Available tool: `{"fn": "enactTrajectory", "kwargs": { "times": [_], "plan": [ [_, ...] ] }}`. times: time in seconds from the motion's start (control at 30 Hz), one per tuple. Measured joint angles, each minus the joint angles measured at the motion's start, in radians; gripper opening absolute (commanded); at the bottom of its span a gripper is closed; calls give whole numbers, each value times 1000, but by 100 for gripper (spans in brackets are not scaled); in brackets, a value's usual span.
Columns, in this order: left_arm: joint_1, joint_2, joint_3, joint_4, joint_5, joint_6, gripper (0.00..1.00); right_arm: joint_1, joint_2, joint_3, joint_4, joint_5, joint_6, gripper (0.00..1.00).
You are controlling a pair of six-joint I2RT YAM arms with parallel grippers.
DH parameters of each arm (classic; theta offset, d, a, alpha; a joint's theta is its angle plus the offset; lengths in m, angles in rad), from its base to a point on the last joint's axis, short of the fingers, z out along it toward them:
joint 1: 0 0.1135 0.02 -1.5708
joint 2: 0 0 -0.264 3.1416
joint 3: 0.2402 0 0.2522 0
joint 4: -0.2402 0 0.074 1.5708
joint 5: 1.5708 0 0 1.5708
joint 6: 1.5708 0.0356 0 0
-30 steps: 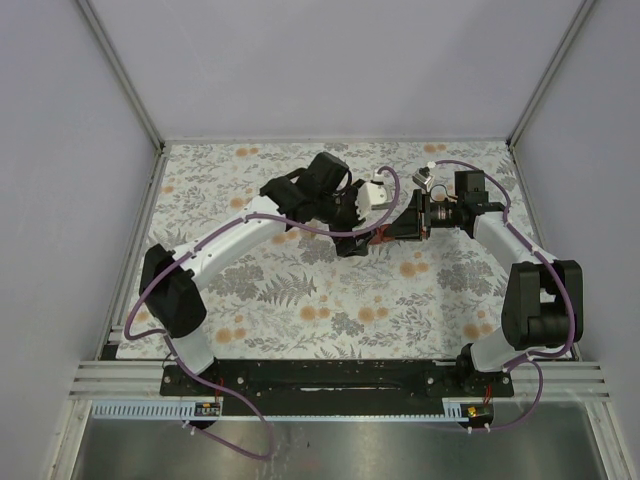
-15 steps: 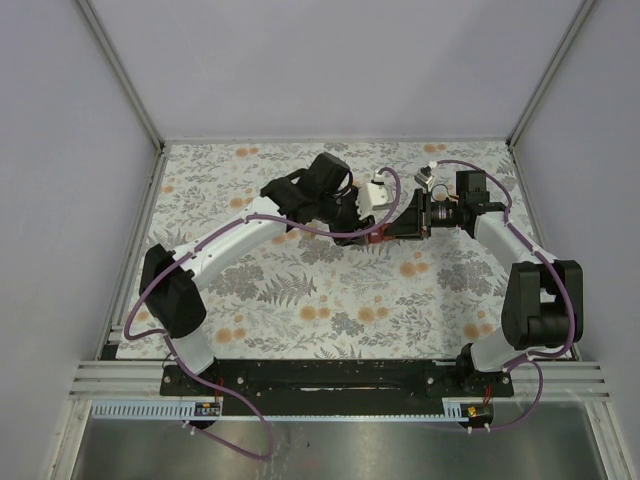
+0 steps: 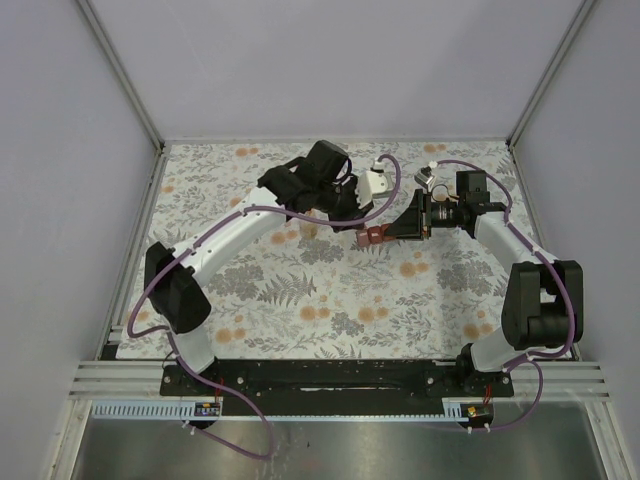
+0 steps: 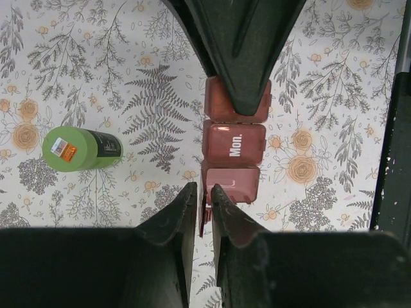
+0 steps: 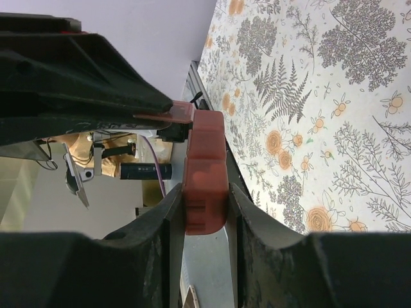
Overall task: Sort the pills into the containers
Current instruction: Open the pill container at the center of the board.
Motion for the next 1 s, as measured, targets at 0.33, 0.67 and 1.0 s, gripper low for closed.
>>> {"fn": "enactTrajectory", "kwargs": {
  "times": [0.33, 0.67, 1.0],
  "plan": [
    [25, 45, 4, -18, 18, 0, 24, 0, -1, 0, -4, -20, -12, 0],
    [59, 59, 51, -72, 98, 6, 43, 0, -1, 3, -74, -35, -81, 0],
    [81, 68, 66, -82, 128, -4, 45, 0, -1, 15, -109, -45, -114, 0]
  ]
}}
